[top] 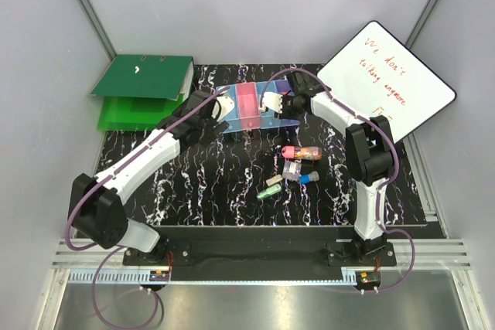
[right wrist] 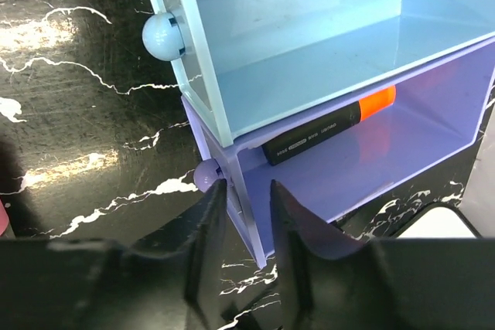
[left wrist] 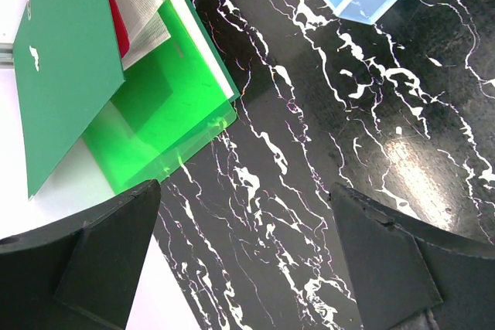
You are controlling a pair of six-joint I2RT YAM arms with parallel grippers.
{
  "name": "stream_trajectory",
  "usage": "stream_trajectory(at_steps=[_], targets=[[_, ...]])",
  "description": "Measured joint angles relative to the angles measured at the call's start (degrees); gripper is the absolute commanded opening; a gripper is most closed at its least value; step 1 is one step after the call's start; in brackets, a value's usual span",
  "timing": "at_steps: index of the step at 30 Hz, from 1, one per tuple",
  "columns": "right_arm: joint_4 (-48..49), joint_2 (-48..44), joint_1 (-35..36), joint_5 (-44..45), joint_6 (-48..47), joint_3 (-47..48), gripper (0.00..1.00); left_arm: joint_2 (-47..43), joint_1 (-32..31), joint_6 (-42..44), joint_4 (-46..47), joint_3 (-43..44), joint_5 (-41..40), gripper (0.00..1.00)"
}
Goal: Sort the stationery into containers
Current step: Move the storage box to the center of the board.
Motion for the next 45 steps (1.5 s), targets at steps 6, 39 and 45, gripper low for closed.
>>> stream_trajectory(at_steps=[6,39,45], targets=[[-0.22,0.00,0.09,-0.20,-1.31,-0.15,0.07,0.68,0.31,0.17,0.33,0.37,0.26,0.99],[-6.12,-9.05,3.19,-2.56,-5.11,-10.47,0.00,1.07,1.25,1.46,0.79,2.75,1.22,0.99],[-6.43,-9.73,3.82,-2.32,-5.20,-11.30,0.49,1.07,1.25,1.44,0.79,2.86,1.25,0.99]])
